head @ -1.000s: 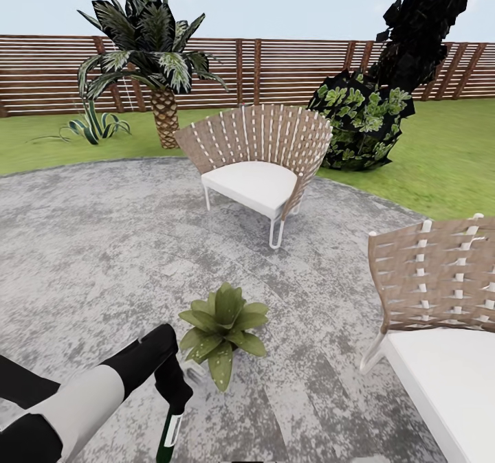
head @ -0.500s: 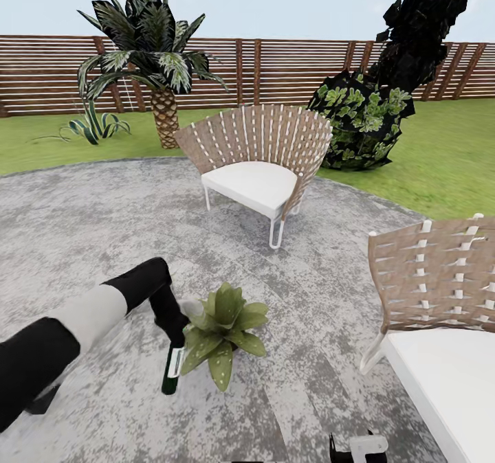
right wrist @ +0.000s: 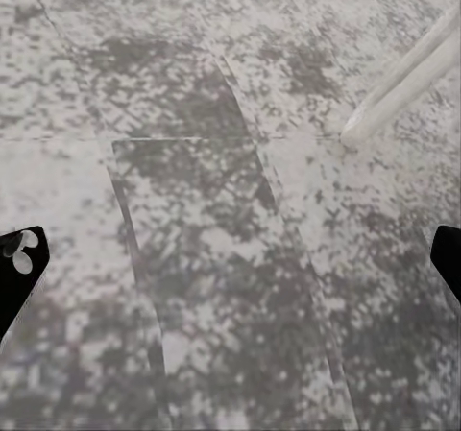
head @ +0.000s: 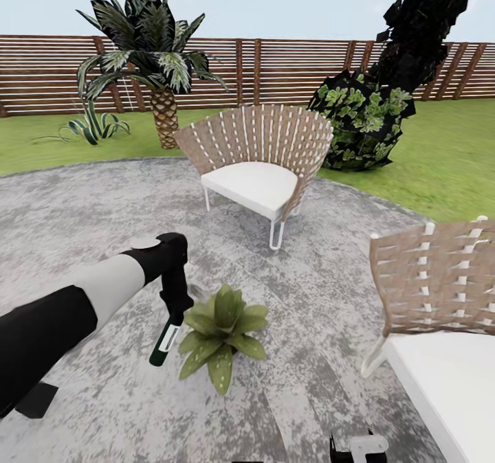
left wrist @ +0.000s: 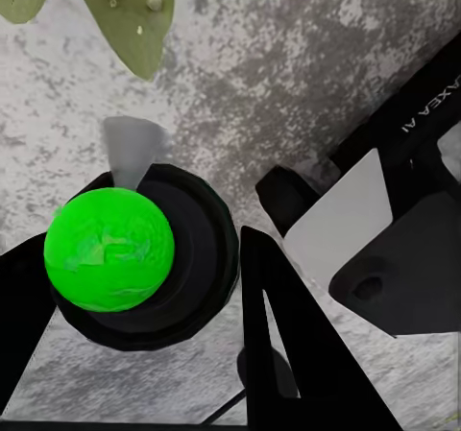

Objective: Pick up the pesticide atomizer in the garden and spray insectifuge to fully cover both potted plants in the garden.

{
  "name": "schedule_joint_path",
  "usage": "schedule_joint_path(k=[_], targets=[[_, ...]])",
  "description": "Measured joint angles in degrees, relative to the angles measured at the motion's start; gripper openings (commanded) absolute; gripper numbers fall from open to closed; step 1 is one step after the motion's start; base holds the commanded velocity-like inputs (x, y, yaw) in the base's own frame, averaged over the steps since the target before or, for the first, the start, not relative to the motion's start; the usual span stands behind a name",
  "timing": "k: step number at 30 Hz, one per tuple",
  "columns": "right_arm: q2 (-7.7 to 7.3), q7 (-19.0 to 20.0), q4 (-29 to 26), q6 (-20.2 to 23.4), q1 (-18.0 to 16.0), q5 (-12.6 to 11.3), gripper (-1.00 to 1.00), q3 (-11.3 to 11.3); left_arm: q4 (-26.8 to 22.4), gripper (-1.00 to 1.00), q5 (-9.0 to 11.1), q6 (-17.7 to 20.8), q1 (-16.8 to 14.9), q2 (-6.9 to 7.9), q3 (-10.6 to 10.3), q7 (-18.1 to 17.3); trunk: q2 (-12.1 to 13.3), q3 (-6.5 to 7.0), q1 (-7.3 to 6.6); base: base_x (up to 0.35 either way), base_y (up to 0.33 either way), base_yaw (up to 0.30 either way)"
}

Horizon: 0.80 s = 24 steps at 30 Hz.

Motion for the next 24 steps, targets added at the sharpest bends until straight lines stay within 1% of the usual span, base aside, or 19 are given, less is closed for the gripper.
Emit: schedule_joint_path(k=[3,6,9,11,12,13,14,16,17,20,24], targets=[[0.07,-0.05,-0.02,0.07,0.0,-0.12,1.0,-0.02,0.0,-1.0,0.0,0.08,0.01,-0.01,-0.02,0.0,0.0,0.0,-0.01,0.322,0.0,-0.027],[0.08,-0.06,-0.04,0.09,0.02,-0.14,1.0,-0.02,0.0,-1.0,0.01,0.11,0.05,-0.02,0.0,0.0,0.0,0.0,-0.01,0.333,0.0,-0.211],[0.08,-0.06,-0.02,0.05,0.0,-0.08,1.0,-0.02,0.04,-1.0,0.03,0.05,1.01,0.03,0.01,0.0,0.0,0.0,0.0,0.239,0.0,-0.052],[0.08,-0.06,0.05,0.08,0.01,-0.06,1.0,-0.02,0.0,-1.0,-0.03,-0.27,5.05,0.49,0.05,0.0,0.01,-0.02,0.03,0.023,0.0,-0.004],[0.08,-0.06,0.06,0.07,0.0,-0.01,1.0,-0.02,0.03,-1.0,-0.14,-0.29,6.24,0.68,0.06,0.0,0.0,-0.01,0.03,0.008,0.0,-0.001],[0.08,-0.06,0.06,0.07,0.0,0.01,1.0,-0.02,0.11,-1.0,-0.22,-0.34,7.12,1.0,0.03,0.0,0.0,-0.01,0.03,0.003,0.0,-0.001],[0.08,-0.06,0.06,0.05,0.01,0.03,1.0,-0.02,0.16,-1.0,-0.32,-0.36,7.77,1.8,-0.12,0.0,0.0,-0.01,0.03,0.002,0.0,0.0],[0.08,-0.06,0.06,0.04,0.0,0.03,1.0,-0.02,0.14,-1.0,-0.35,-0.38,8.17,3.41,-0.23,0.01,0.0,0.0,0.03,0.0,0.0,0.0],[0.08,-0.06,0.06,0.06,0.0,0.03,1.0,-0.02,0.12,-1.0,-0.31,-0.36,8.22,3.7,-0.19,0.0,0.0,0.0,0.03,0.0,0.0,0.0],[0.08,-0.06,0.06,0.08,0.0,0.03,1.0,-0.02,-0.18,-1.0,-0.26,-0.19,8.22,3.55,0.06,0.0,0.0,0.0,0.02,0.093,0.0,0.0],[0.08,-0.06,0.06,0.07,0.0,0.03,1.0,-0.02,-0.6,-1.0,-0.23,-0.07,8.02,2.92,-0.04,0.0,0.0,0.0,-0.01,0.291,0.0,0.0]])
